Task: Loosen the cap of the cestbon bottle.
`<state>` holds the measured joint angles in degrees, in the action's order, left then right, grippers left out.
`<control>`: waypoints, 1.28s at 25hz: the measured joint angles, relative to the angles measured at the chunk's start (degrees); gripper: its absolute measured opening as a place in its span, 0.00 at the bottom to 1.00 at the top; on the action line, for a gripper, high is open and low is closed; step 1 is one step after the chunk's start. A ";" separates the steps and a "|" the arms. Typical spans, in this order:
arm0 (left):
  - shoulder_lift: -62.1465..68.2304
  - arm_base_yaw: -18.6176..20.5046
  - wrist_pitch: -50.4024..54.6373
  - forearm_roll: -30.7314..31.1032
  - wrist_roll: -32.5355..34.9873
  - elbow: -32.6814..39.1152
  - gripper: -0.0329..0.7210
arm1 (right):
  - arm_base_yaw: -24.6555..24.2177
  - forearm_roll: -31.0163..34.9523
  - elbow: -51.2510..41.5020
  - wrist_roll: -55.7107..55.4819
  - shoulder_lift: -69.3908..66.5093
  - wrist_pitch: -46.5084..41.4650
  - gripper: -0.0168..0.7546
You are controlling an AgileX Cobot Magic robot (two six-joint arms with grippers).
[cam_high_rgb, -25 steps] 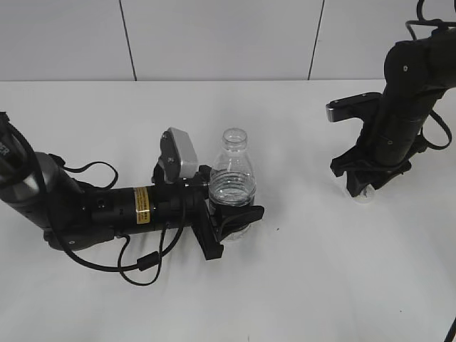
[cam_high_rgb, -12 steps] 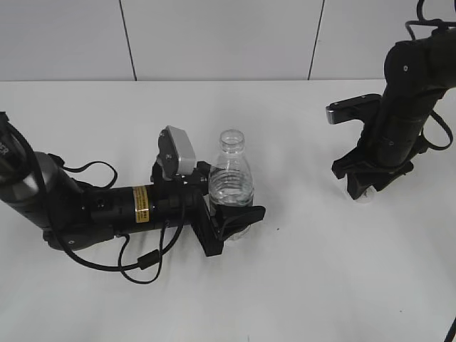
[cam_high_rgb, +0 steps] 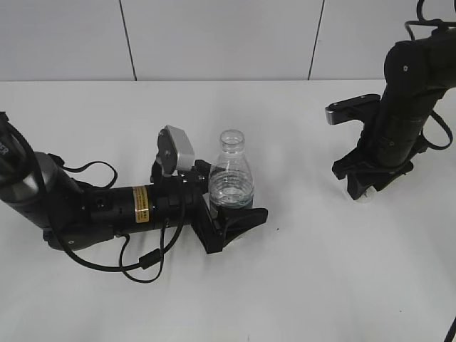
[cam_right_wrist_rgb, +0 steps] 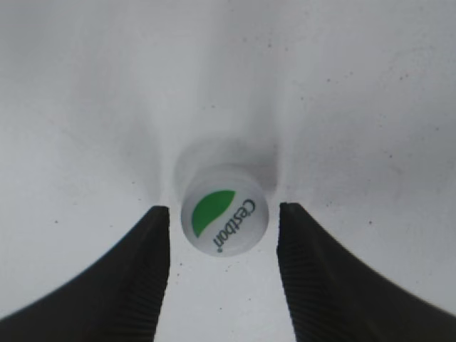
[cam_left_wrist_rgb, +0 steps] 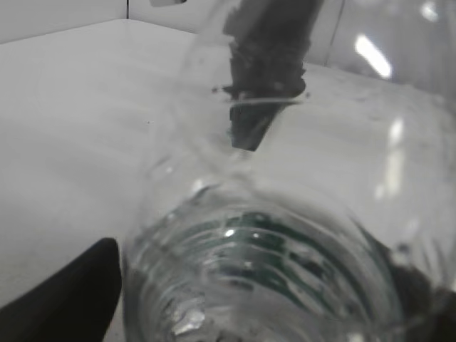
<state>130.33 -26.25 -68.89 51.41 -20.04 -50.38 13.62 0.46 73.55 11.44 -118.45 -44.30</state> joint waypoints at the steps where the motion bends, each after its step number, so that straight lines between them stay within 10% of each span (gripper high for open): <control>1: 0.00 0.00 0.00 0.00 -0.55 0.00 0.83 | 0.00 0.00 0.00 0.14 0.00 0.00 0.51; 32: -20.60 0.00 -0.30 -1.67 -11.04 5.03 0.83 | 0.00 0.00 0.00 0.55 0.00 -0.64 0.51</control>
<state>109.73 -26.25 -69.19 49.74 -31.08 -45.35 13.62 0.46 73.55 11.99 -118.45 -44.93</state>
